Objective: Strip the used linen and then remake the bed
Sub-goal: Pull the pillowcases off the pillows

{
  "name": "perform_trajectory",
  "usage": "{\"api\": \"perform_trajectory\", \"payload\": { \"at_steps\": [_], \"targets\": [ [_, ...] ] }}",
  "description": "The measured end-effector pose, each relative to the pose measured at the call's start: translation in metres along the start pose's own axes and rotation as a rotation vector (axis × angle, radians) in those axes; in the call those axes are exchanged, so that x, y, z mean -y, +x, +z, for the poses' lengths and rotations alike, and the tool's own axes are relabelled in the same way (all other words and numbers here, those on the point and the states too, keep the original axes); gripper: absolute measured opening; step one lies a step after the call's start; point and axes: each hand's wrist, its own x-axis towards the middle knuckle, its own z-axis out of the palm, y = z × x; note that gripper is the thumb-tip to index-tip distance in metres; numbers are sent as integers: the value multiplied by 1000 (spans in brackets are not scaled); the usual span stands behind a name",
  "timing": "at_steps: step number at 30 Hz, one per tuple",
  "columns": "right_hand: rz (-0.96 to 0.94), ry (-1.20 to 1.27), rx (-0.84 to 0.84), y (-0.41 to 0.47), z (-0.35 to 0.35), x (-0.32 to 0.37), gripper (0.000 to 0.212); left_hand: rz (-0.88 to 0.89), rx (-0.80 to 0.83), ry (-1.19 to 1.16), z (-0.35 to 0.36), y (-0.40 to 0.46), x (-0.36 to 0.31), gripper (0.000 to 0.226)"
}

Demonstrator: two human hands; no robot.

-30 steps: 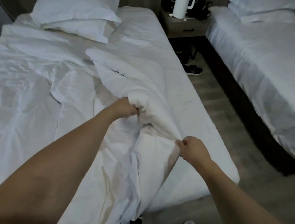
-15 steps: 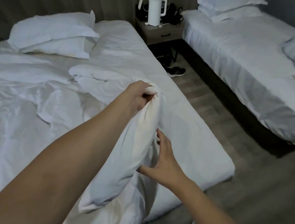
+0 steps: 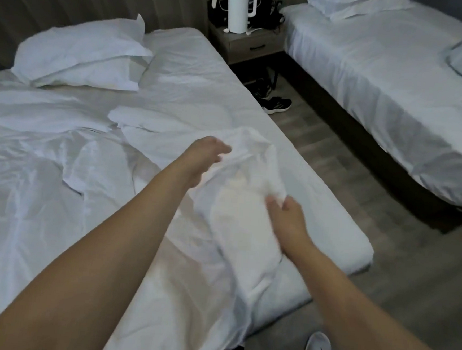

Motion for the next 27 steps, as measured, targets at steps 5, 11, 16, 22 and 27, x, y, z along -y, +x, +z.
{"api": "perform_trajectory", "payload": {
  "at_steps": [5, 11, 16, 22, 27],
  "targets": [
    [-18, -120, 13, 29, -51, 28, 33, -448, 41, -40, -8, -25, 72, 70],
    [-44, -344, -28, 33, -89, 32, 33, -657, -135, -663, 26, -11, 95, 62],
    [23, -414, -52, 42, -136, 18, 24, -528, -98, -640, 66, 10, 83, 14],
    [-60, -531, 92, 42, -169, -6, 89, 29, -168, -481, 121, 29, -18, 34],
    [-62, -639, 219, 42, -174, -29, 131, 384, -74, 97, 206, 8, -94, 34]
  ]
}}
